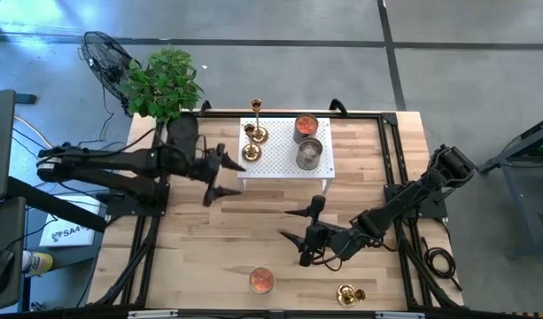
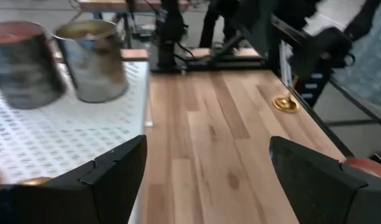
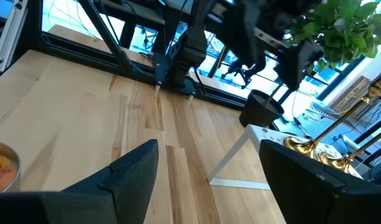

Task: Pick & Place candle stick holders
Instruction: Put the orange candle on the shelf

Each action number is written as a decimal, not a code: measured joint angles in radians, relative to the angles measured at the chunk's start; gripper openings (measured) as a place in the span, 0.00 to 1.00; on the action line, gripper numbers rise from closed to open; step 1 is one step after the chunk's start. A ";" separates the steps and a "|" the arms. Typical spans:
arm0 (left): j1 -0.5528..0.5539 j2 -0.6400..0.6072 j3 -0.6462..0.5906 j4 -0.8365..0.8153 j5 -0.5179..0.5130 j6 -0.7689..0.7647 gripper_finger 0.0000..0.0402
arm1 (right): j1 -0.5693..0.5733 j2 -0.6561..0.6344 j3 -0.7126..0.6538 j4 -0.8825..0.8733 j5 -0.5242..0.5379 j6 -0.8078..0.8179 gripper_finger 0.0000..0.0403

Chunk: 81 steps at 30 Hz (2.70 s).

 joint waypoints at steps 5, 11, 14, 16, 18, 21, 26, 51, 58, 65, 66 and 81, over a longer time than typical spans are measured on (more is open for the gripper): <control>-0.091 0.000 0.000 -0.020 -0.066 -0.024 0.83 | 0.000 0.000 0.000 0.000 0.000 0.002 0.68; -0.148 0.000 0.000 -0.023 -0.155 -0.092 0.84 | 0.000 0.000 0.000 0.001 -0.001 0.026 0.68; -0.153 0.004 0.000 -0.041 -0.161 -0.125 0.88 | 0.000 0.000 0.000 0.001 -0.001 0.030 0.68; -0.151 0.006 0.000 -0.069 -0.171 -0.128 0.94 | 0.000 0.000 0.000 0.001 -0.001 0.044 0.68; -0.150 0.009 0.000 -0.079 -0.181 -0.122 0.98 | 0.000 0.000 0.000 0.001 -0.001 0.046 0.68; -0.150 0.022 0.000 -0.082 -0.173 -0.122 0.98 | 0.000 0.000 0.000 0.001 -0.006 0.046 0.68; -0.151 0.061 0.000 -0.086 -0.163 -0.130 0.99 | 0.000 0.000 0.000 0.001 -0.020 0.046 0.68; -0.502 0.216 0.000 -0.064 -0.068 -0.260 0.99 | -0.037 0.000 0.000 0.004 -0.149 0.098 0.68; -0.593 0.236 0.000 -0.057 -0.186 -0.252 0.99 | -0.072 0.000 0.000 0.012 -0.267 0.158 0.68; -0.637 0.326 -0.001 0.039 -0.286 -0.285 0.99 | -0.071 0.000 0.000 0.059 -0.339 0.161 0.68; -0.637 0.344 0.001 0.062 -0.283 -0.287 0.99 | -0.071 0.000 0.000 0.060 -0.344 0.161 0.68; -0.637 0.559 0.000 0.340 -0.187 -0.315 0.99 | -0.071 0.000 0.000 0.080 -0.457 0.262 0.68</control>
